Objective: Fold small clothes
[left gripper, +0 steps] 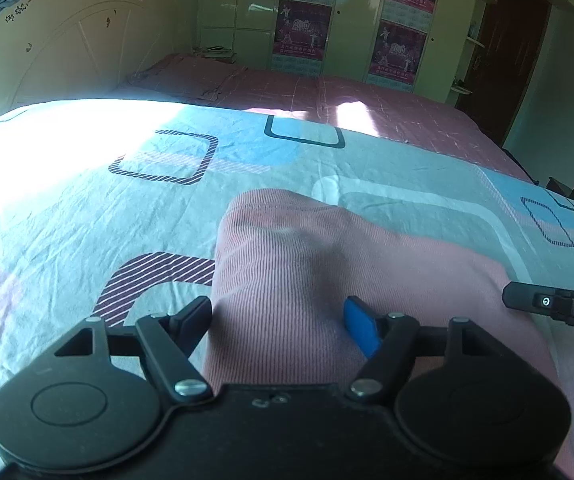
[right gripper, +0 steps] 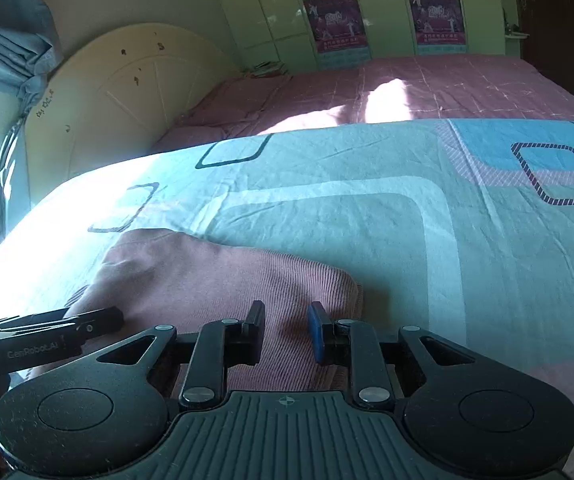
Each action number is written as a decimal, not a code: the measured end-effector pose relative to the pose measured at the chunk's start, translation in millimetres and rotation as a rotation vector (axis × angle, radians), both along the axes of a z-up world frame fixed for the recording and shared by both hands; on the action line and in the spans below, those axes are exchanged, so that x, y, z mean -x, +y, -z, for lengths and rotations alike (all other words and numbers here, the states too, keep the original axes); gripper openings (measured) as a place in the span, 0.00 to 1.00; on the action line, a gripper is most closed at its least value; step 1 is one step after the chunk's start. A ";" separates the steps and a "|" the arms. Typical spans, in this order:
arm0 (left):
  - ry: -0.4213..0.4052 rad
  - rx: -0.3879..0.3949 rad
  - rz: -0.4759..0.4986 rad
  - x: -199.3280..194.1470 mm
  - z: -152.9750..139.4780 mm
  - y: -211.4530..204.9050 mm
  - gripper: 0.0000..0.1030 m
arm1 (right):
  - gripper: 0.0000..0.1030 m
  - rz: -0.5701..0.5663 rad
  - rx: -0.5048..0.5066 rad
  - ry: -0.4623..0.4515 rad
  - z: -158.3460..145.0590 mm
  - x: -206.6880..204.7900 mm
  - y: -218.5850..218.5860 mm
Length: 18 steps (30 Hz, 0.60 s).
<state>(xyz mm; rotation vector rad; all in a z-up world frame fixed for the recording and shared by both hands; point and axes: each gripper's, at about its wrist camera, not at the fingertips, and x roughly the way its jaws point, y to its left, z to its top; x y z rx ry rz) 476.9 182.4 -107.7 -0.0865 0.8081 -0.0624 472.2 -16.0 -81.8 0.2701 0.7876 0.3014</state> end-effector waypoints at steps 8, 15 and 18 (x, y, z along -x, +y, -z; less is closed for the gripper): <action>-0.046 -0.021 0.061 65.3 -19.5 -1.5 0.69 | 0.23 -0.122 0.013 -0.045 -23.2 68.0 12.6; -0.041 -0.043 0.067 102.7 -4.6 -0.7 0.72 | 0.22 -0.142 0.158 -0.020 11.4 99.1 27.3; -0.029 -0.016 0.047 96.0 1.4 2.4 0.74 | 0.14 -0.124 0.192 -0.011 28.5 95.1 27.7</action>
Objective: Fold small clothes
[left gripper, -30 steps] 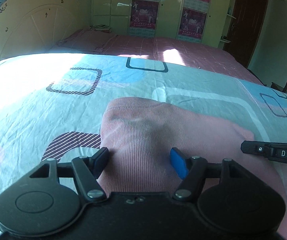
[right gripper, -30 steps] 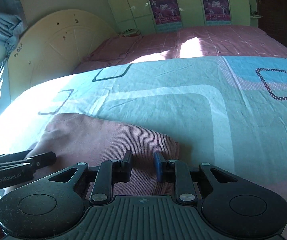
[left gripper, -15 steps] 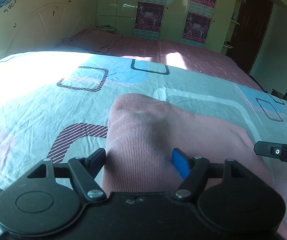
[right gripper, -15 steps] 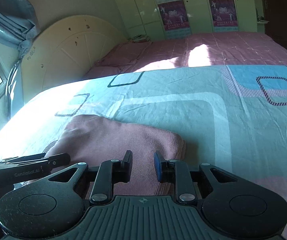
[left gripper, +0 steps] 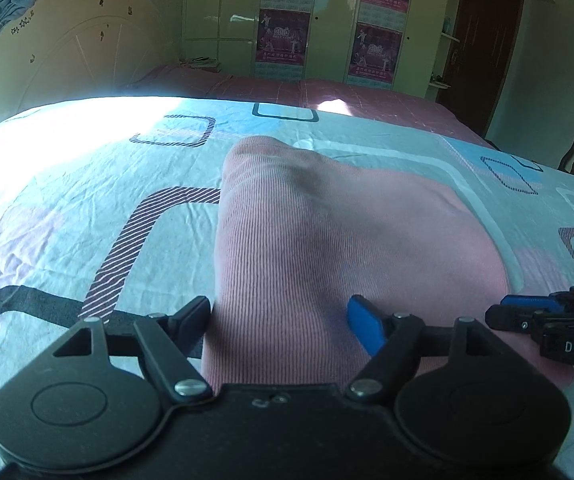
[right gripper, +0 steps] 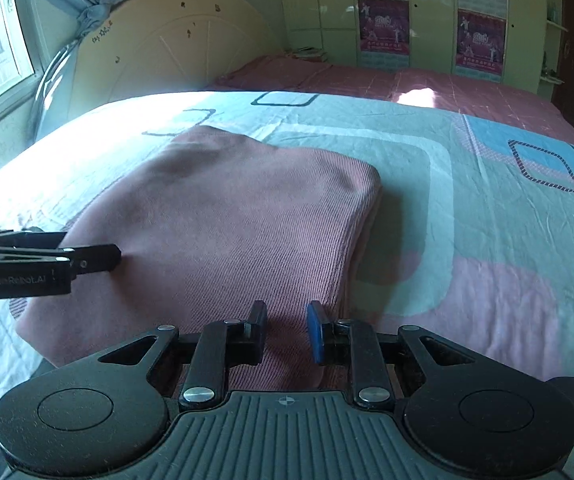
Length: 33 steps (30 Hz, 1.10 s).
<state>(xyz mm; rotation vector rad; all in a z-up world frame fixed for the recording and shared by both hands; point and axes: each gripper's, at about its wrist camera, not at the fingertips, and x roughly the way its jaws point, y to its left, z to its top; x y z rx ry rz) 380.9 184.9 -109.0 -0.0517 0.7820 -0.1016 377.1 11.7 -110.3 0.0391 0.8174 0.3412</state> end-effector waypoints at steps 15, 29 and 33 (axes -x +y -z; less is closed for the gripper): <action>0.012 -0.026 0.037 51.5 -4.0 -3.5 0.72 | 0.05 0.014 0.043 0.002 -5.8 51.6 3.0; 0.071 -0.047 0.004 42.3 13.8 -3.9 0.96 | 0.05 0.105 0.004 0.044 9.1 51.0 6.6; 0.097 -0.076 -0.030 39.9 15.3 -5.5 1.00 | 0.05 0.125 0.008 0.045 8.0 53.1 12.3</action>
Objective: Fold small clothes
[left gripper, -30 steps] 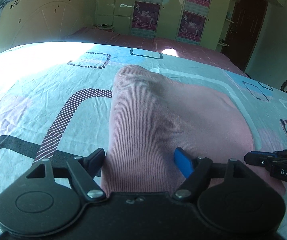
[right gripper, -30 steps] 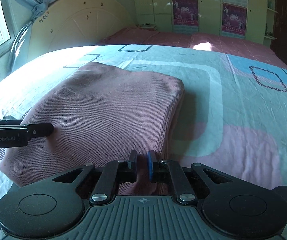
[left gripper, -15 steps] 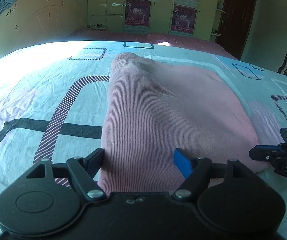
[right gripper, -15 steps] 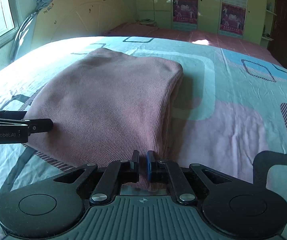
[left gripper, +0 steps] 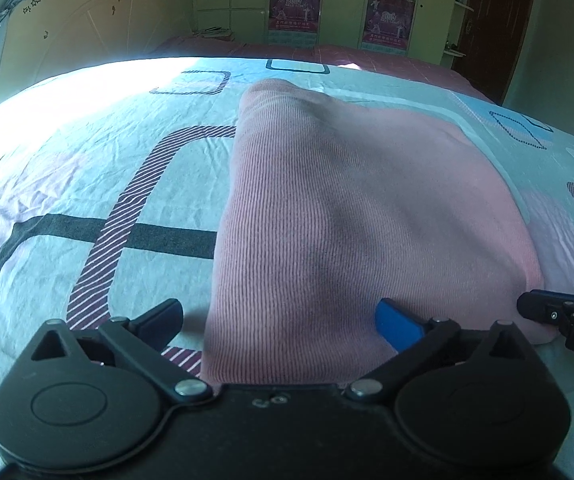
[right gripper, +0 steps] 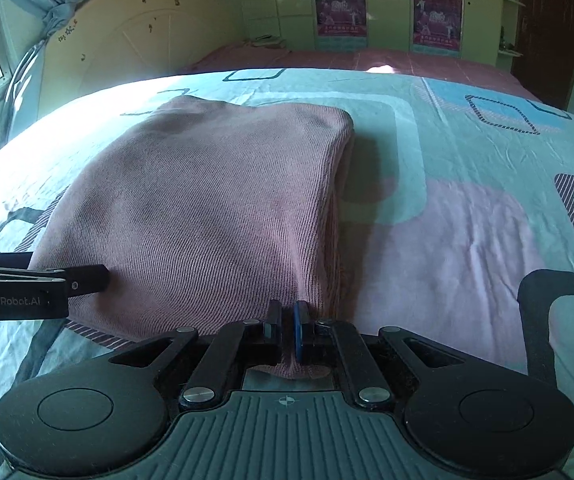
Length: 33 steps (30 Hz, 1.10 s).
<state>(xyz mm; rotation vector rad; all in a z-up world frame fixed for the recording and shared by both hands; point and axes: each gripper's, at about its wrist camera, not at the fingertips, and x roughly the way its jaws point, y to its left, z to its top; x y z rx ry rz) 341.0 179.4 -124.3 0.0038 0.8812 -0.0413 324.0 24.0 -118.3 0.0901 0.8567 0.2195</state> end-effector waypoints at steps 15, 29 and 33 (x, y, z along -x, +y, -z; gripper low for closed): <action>-0.119 -0.100 -0.080 63.4 -63.9 -10.0 0.99 | 0.79 -0.047 -0.025 -0.076 -72.0 82.7 -1.6; -0.140 -0.088 -0.087 192.1 -142.0 -33.1 0.99 | 0.99 0.046 0.020 -0.148 -142.3 209.1 -19.5; -0.146 -0.075 -0.097 233.4 -159.1 -39.5 0.99 | 0.99 0.082 0.035 -0.236 -165.2 255.2 -25.3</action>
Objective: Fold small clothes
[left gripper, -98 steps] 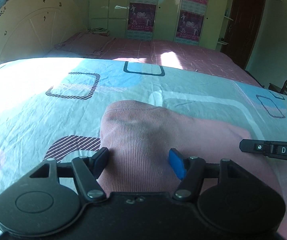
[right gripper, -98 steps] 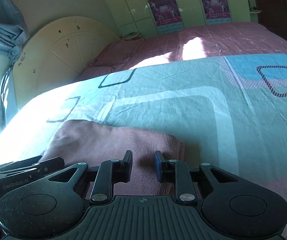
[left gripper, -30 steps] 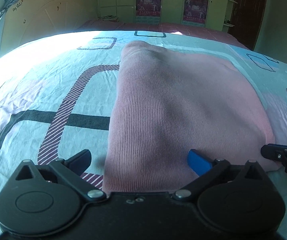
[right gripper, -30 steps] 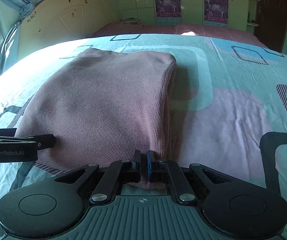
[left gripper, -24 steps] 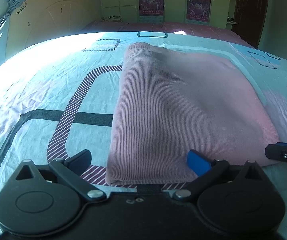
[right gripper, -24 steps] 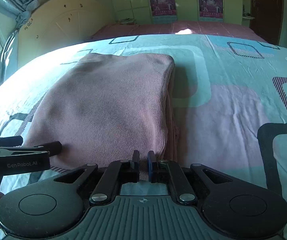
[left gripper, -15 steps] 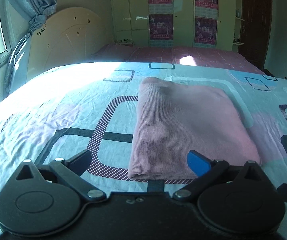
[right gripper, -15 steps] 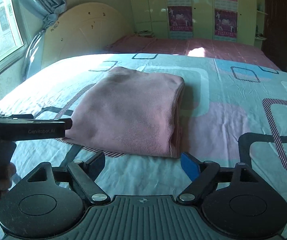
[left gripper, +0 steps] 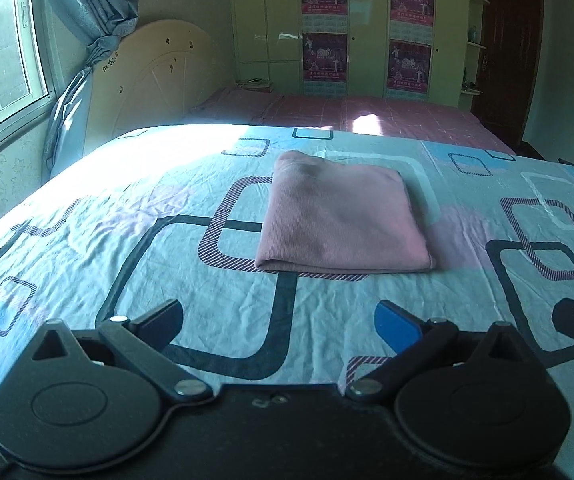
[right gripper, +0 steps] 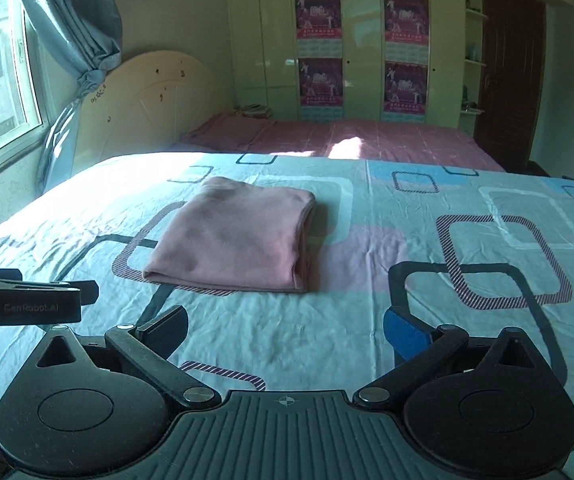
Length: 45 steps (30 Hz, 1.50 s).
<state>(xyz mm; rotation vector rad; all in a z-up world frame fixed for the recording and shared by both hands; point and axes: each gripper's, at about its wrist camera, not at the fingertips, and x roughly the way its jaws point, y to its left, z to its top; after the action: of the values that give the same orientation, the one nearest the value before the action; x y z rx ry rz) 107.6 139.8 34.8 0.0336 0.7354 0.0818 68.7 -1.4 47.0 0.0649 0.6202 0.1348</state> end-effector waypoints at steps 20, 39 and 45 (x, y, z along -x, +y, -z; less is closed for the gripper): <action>-0.108 0.003 -0.013 93.5 -46.2 -8.7 0.99 | 1.00 0.024 -0.020 -0.158 -45.2 89.0 -9.7; -0.115 -0.001 -0.019 98.4 -47.5 -11.1 0.99 | 1.00 0.018 -0.019 -0.170 -44.0 95.6 -16.0; -0.110 0.000 -0.020 97.6 -48.5 -11.7 0.99 | 1.00 0.017 -0.018 -0.170 -43.8 95.7 -15.9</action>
<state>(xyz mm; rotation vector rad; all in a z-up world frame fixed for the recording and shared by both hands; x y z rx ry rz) 10.1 128.2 83.3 0.0217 0.6255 0.1025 -27.0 -17.2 90.8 0.0757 0.4489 0.1280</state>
